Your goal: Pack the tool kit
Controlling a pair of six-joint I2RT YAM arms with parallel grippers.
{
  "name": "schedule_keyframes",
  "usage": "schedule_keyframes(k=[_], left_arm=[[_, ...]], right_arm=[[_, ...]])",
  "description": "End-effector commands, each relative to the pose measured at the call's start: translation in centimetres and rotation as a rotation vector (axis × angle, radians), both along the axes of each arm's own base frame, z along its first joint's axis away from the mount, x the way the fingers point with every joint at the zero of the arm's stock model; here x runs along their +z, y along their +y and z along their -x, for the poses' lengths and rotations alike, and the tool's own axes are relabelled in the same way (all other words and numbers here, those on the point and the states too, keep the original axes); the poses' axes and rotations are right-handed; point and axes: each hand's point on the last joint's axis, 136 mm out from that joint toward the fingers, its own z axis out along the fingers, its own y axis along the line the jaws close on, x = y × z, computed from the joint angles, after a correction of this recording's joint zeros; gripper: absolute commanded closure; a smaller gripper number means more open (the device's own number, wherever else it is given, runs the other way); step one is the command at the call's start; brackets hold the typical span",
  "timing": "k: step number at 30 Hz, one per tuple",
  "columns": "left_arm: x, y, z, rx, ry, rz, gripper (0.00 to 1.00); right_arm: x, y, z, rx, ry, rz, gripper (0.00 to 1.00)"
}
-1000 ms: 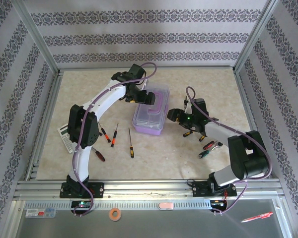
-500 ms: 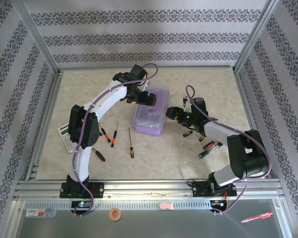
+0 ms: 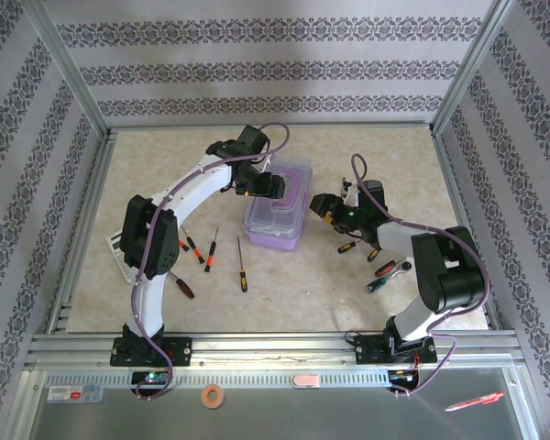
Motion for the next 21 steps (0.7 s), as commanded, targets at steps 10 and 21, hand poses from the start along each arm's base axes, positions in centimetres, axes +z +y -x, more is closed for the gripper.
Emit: schedule_keyframes(k=[10, 21], left_arm=[[-5.0, 1.7, 1.5, 0.017, 0.132, 0.051, 0.28], [-3.9, 2.1, 1.2, -0.003, 0.104, 0.082, 0.28]], right_arm=[[1.7, 1.0, -1.9, -0.009, -0.044, -0.221, 0.27], [2.6, 2.2, -2.3, 0.015, -0.059, -0.322, 0.27]])
